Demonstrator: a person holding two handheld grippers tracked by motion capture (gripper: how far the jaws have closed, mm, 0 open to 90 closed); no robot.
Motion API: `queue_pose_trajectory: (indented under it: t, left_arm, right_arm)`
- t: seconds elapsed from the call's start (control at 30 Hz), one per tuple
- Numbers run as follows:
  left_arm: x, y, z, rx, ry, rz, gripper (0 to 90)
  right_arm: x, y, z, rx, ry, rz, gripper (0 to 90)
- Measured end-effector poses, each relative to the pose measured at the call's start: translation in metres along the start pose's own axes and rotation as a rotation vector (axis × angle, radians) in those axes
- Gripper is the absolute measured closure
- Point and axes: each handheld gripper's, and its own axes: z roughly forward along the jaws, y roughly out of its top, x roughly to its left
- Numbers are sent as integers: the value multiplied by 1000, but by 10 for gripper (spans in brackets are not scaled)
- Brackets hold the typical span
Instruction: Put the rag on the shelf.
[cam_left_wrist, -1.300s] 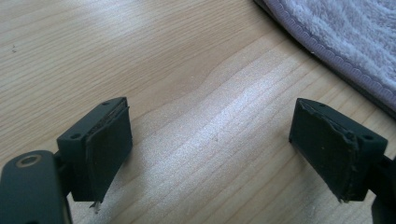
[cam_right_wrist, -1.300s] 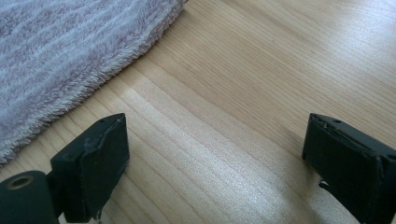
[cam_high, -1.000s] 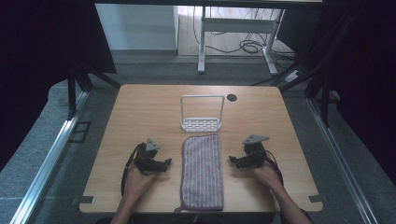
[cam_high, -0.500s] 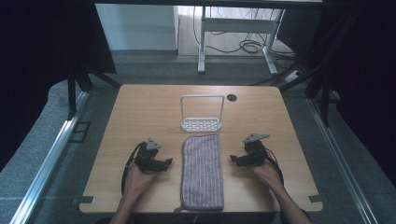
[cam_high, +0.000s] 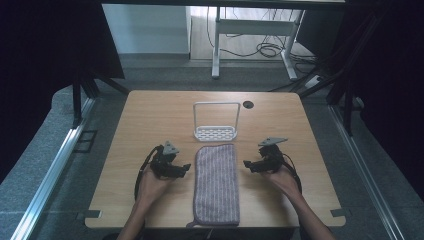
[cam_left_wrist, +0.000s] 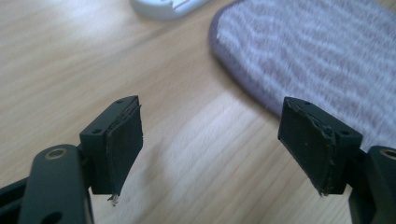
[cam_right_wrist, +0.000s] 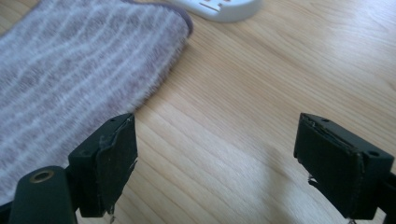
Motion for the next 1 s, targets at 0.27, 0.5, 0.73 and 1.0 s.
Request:
queue_pose_trajectory:
  t: [0.27,0.5,0.73,1.0]
  left_arm:
    - [-1,26,18,-4,-37,28,255]
    - [-2,42,34,-11,-40,49,309]
    - [0,41,63,7,-53,31,373]
    - [-3,36,69,18,-55,-1,395]
  right_arm:
    - [6,24,6,-37,72,0,149]
    - [14,38,20,-34,100,-20,308]
    - [18,42,44,6,86,-21,425]
    - [25,38,57,35,82,-70,520]
